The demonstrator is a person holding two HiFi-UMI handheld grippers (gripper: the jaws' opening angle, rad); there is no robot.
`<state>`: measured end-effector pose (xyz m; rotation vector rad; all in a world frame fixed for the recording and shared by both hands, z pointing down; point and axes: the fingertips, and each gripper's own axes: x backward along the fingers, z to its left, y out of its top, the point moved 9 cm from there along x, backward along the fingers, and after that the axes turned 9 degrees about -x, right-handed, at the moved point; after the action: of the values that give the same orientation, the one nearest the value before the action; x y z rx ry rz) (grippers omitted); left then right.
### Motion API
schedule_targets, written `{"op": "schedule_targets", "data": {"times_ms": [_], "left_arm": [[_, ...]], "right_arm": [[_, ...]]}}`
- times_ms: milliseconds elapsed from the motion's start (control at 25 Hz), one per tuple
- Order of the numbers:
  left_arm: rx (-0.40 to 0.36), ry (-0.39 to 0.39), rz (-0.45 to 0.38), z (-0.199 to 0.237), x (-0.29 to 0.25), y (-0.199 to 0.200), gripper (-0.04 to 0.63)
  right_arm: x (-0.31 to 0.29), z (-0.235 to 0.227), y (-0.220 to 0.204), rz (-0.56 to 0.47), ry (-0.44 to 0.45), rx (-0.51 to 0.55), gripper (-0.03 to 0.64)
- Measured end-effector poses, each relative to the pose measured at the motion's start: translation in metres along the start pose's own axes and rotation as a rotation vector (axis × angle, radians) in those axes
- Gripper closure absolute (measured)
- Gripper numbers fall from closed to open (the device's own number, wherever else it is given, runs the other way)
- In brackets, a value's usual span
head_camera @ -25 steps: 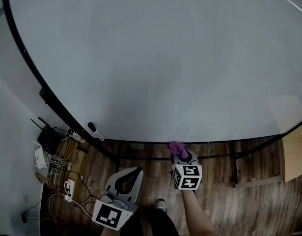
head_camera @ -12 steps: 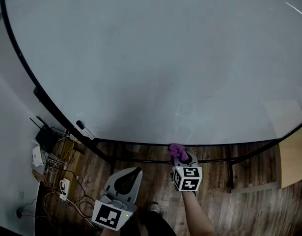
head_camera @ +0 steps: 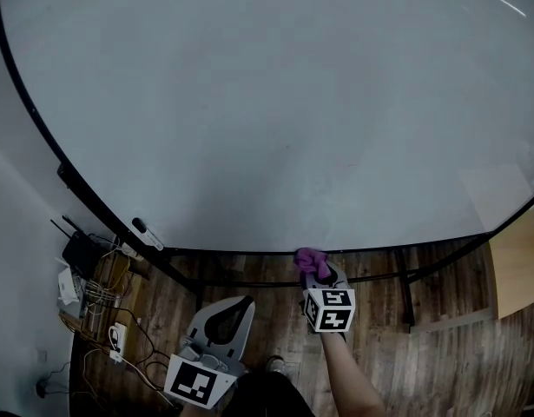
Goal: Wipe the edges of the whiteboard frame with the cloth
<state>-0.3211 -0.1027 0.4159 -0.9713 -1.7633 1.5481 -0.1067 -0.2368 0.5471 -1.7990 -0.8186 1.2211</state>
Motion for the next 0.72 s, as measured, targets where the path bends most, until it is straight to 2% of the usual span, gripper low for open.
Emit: {"op": "schedule_targets", "data": {"times_ms": [320, 560, 720], "left_arm": [[-0.004, -0.068, -0.013, 0.013, 0.022, -0.003, 0.578], [0.004, -0.084, -0.009, 0.020, 0.029, -0.009, 0.578], [0.000, -0.077, -0.008, 0.017, 0.025, -0.007, 0.578]], "right_arm": [[0.001, 0.008, -0.001, -0.006, -0.071, -0.053, 0.537], [0.002, 0.010, -0.001, -0.011, -0.101, -0.064, 0.537], [0.001, 0.008, 0.001, -0.008, -0.089, -0.050, 0.537]]}}
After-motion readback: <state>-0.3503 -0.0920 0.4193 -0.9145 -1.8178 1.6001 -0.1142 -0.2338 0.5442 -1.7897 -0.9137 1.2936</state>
